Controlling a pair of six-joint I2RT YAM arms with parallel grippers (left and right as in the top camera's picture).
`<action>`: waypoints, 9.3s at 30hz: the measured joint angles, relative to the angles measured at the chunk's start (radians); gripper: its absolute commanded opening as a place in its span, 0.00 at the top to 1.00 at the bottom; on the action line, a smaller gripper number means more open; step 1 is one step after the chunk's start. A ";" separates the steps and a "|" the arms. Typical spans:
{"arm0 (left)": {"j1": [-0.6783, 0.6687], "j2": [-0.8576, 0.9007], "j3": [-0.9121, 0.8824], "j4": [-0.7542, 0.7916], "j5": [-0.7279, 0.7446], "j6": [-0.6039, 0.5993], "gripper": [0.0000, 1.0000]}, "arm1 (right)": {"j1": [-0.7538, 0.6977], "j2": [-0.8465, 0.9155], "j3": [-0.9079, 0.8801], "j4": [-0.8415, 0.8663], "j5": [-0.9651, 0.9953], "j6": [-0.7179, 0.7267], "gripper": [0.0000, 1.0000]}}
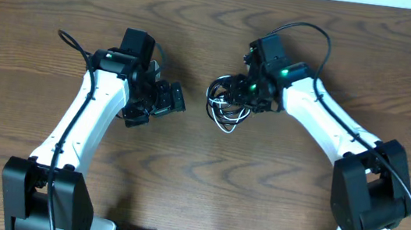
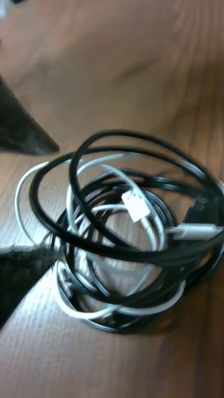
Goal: Untangle cables
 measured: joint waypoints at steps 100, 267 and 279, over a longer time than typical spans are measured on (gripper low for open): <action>0.000 0.000 0.000 -0.041 0.012 0.000 0.02 | 0.050 -0.473 0.026 0.348 -0.081 0.040 0.99; 0.206 0.000 0.000 -0.022 1.191 -0.550 0.27 | 0.010 -0.472 0.032 0.481 -0.740 -0.133 0.99; 0.206 0.000 0.000 -0.022 1.192 -0.572 0.38 | 0.022 -0.472 0.032 0.480 -0.739 -0.141 0.99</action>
